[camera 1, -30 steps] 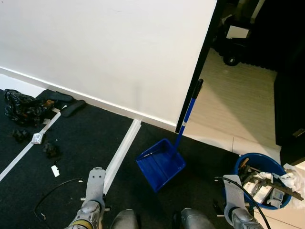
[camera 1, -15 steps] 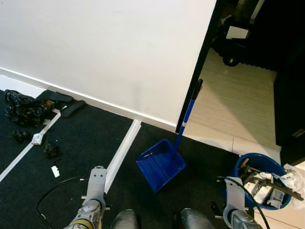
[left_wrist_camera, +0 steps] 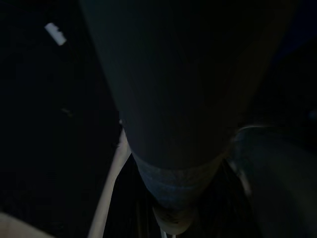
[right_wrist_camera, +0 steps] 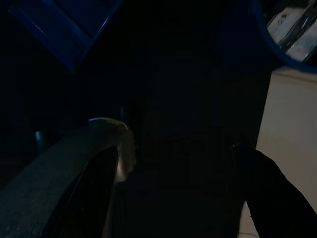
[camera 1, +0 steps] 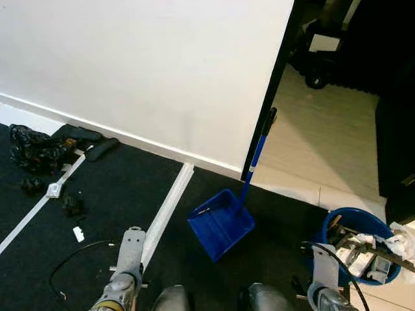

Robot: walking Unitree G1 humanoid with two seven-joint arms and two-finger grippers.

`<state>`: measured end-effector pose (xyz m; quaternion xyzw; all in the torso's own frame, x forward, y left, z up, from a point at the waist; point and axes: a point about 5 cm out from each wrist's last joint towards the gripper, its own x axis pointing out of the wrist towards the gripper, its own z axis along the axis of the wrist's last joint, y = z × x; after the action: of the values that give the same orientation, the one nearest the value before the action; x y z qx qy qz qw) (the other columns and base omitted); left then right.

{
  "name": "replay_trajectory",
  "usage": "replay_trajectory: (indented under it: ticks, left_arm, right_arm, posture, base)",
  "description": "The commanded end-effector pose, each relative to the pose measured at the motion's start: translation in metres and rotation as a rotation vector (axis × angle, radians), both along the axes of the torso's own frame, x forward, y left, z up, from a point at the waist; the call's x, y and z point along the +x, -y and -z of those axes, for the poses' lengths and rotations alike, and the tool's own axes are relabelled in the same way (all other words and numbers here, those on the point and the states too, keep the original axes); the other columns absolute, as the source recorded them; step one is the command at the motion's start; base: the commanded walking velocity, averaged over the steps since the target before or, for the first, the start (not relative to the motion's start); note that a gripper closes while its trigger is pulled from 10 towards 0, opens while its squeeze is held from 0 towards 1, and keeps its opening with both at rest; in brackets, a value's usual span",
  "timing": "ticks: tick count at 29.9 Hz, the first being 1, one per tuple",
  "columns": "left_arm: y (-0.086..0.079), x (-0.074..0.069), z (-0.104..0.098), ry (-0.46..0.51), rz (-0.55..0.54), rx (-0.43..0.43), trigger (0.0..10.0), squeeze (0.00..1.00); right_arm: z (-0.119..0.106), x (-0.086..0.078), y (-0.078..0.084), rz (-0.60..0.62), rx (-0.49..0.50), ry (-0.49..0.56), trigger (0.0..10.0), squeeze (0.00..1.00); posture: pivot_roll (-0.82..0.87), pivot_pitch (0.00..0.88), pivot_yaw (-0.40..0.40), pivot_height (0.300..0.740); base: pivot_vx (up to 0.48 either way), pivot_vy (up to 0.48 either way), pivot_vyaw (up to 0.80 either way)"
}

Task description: Sweep floor

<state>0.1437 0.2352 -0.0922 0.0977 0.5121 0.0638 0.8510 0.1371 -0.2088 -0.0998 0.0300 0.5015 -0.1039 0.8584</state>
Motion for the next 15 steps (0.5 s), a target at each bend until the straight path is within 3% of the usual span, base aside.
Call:
replay_trajectory:
  ticks: [1, 13, 15]
  left_arm:
    - [-0.012, -0.009, 0.0, -0.048, 0.028, 0.064, 10.0, 0.0]
    - [-0.015, -0.006, -0.002, -0.044, 0.085, 0.085, 10.0, 0.0]
    - [-0.015, -0.005, -0.002, -0.044, 0.08, 0.085, 10.0, 0.0]
  right_arm:
    - [0.002, -0.005, -0.001, 0.031, 0.007, -0.018, 10.0, 0.0]
    - [0.007, -0.021, -0.001, 0.061, 0.013, -0.048, 10.0, 0.0]
    - [0.006, -0.023, 0.005, 0.066, 0.01, -0.048, 10.0, 0.0]
  posture:
    - [0.05, 0.0, 0.017, 0.74]
    - [0.06, 0.0, 0.037, 0.74]
    - [0.06, 0.0, 0.038, 0.74]
  base:
    - [0.0, 0.0, 0.0]
    - [0.0, 0.0, 0.0]
    - [0.0, 0.0, 0.0]
